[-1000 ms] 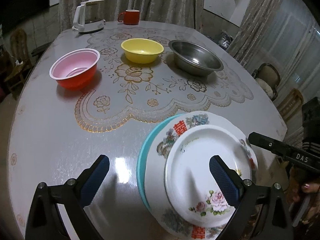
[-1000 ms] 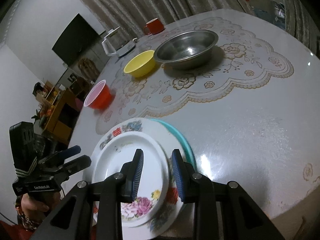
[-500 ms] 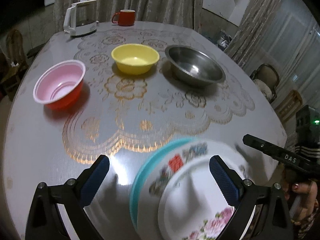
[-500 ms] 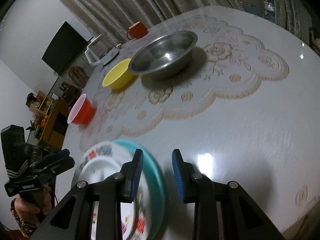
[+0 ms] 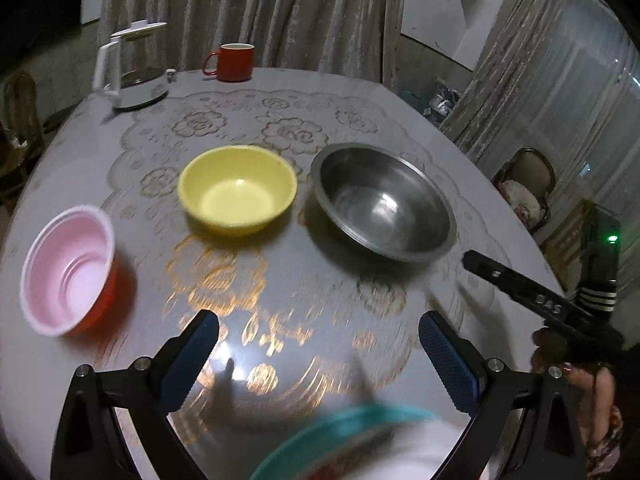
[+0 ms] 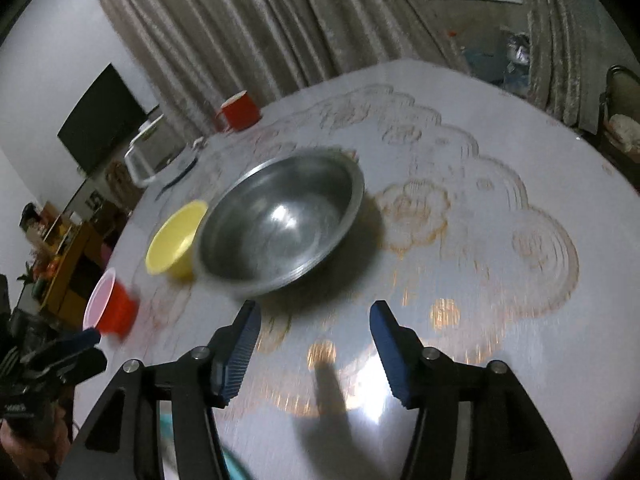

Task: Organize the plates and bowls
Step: 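Move the open right tool toward the steel basin, then grasp the rim of the steel basin with the right tool, then lift the steel basin with the right tool and carry it beside the plate stack, then lower the steel basin onto the table and open the right tool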

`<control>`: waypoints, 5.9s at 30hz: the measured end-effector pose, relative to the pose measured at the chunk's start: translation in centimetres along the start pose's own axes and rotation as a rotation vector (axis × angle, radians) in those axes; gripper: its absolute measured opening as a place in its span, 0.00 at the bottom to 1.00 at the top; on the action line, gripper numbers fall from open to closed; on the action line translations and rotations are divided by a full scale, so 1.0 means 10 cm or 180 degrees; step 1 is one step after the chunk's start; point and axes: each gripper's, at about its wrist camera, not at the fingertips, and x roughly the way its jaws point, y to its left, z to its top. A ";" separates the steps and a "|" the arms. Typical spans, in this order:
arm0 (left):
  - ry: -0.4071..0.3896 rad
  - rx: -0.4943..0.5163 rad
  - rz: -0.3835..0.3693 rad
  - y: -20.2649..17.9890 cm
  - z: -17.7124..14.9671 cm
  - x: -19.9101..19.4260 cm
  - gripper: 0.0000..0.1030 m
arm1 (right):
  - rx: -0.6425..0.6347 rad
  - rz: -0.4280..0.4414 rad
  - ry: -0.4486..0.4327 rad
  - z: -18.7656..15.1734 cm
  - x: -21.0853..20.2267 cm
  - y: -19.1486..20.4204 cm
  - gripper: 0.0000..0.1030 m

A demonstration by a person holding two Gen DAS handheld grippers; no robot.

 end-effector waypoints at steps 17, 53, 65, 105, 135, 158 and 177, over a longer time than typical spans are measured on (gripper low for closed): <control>0.0282 0.0120 -0.0247 -0.28 0.49 0.92 0.71 | 0.0418 0.0239 0.0124 0.40 0.84 -0.25 0.34; -0.0176 0.0663 -0.0136 -0.33 -0.23 -0.16 0.27 | 0.0142 0.0401 0.0037 -0.29 -0.19 0.28 0.17; -0.0377 0.0408 -0.0059 0.16 -0.73 -0.87 0.27 | -0.0165 0.0651 0.0136 -0.63 -0.46 0.91 0.17; -0.0262 -0.0605 0.0370 1.71 -2.13 -1.67 0.27 | -0.0783 0.1138 0.1256 -1.79 0.15 2.46 0.21; -0.0130 -0.0639 0.0315 1.73 -2.19 -1.56 0.32 | -0.0864 0.1023 0.1344 -1.82 0.10 2.48 0.32; -0.0152 -0.0626 0.0273 1.66 -2.06 -1.82 0.69 | -0.0626 0.1166 0.1098 -1.48 -0.14 2.19 0.33; -0.0143 -0.0500 -0.0029 1.16 -1.19 -1.58 0.96 | -0.0703 0.0564 0.0498 -0.47 -0.12 1.51 0.37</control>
